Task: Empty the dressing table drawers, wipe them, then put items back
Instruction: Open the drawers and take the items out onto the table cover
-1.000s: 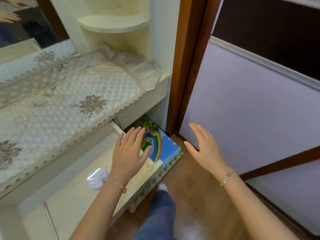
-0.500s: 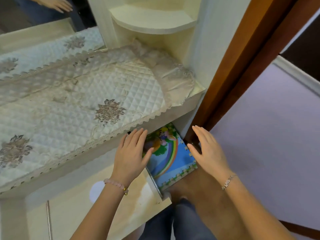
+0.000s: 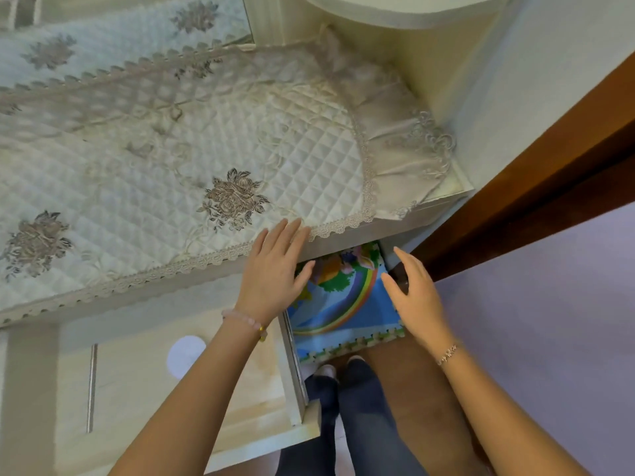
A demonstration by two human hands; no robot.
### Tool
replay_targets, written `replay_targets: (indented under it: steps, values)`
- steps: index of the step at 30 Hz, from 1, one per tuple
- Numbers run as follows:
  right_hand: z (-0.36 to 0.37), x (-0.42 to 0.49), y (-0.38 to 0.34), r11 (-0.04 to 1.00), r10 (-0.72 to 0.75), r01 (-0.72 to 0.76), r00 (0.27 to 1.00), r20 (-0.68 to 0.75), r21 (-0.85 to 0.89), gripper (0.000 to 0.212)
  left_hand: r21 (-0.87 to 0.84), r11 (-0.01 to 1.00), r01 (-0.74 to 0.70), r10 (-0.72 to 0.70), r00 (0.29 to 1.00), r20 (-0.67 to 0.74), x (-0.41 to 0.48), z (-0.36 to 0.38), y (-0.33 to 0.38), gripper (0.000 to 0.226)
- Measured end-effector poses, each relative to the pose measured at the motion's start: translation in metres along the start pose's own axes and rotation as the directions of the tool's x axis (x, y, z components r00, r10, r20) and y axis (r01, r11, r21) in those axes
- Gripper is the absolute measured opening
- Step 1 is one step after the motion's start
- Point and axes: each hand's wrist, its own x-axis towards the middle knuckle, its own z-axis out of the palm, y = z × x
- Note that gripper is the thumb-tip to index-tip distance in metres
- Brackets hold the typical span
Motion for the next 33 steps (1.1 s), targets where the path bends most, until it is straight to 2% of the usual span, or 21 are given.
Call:
replay_targets:
  steps: [1,3,5,6,8,9,10,12,15,20,30,33]
  values:
    - [0.006,0.007,0.004,0.985,0.093,-0.095,0.995,0.019,0.143,0.053,0.006,1.000,-0.001,0.001,1.000,0.014,0.010,0.004,-0.002,0.059]
    - [0.020,0.024,0.011,0.861,0.263,-0.281,0.959,0.102,0.424,0.048,0.011,1.000,-0.001,0.001,0.998,0.060,0.027,0.011,-0.006,0.061]
    - [0.032,0.044,0.019,0.646,0.379,-0.446,0.892,0.246,0.620,0.044,0.001,1.000,-0.003,0.003,0.994,0.107,0.036,0.020,-0.010,0.064]
    - [0.038,0.054,0.022,0.498,0.402,-0.514,0.850,0.340,0.698,0.044,-0.003,1.000,-0.006,0.006,0.993,0.121,0.038,0.024,-0.012,0.066]
    - [0.049,0.072,0.025,0.170,0.399,-0.591,0.773,0.494,0.788,0.048,-0.008,1.000,-0.018,0.019,0.993,0.113,0.038,0.032,-0.015,0.066]
    - [0.054,0.080,0.027,0.038,0.396,-0.594,0.747,0.534,0.804,0.049,-0.012,1.000,-0.023,0.024,0.995,0.100,0.038,0.035,-0.016,0.066]
    - [0.059,0.087,0.026,-0.056,0.396,-0.583,0.732,0.554,0.810,0.050,-0.019,1.000,-0.025,0.027,0.996,0.087,0.038,0.037,-0.017,0.066]
    - [0.071,0.100,0.025,-0.165,0.409,-0.556,0.713,0.570,0.814,0.054,-0.036,0.999,-0.029,0.031,0.997,0.077,0.038,0.040,-0.019,0.067]
    - [0.088,0.112,0.023,-0.264,0.436,-0.528,0.682,0.588,0.808,0.060,-0.060,0.997,-0.040,0.045,0.995,0.085,0.038,0.043,-0.021,0.069]
    - [0.102,0.122,0.022,-0.338,0.459,-0.466,0.677,0.576,0.818,0.063,-0.080,0.996,-0.048,0.056,0.993,0.108,0.038,0.044,-0.023,0.072]
    - [0.114,0.097,0.047,-0.371,0.455,-0.416,0.698,0.553,0.830,0.057,-0.014,0.996,-0.090,0.091,0.988,0.124,0.037,0.046,-0.027,0.078]
    - [0.113,0.074,0.061,-0.378,0.477,-0.409,0.683,0.553,0.831,0.055,0.019,0.996,-0.089,0.085,0.987,0.137,0.036,0.047,-0.026,0.079]
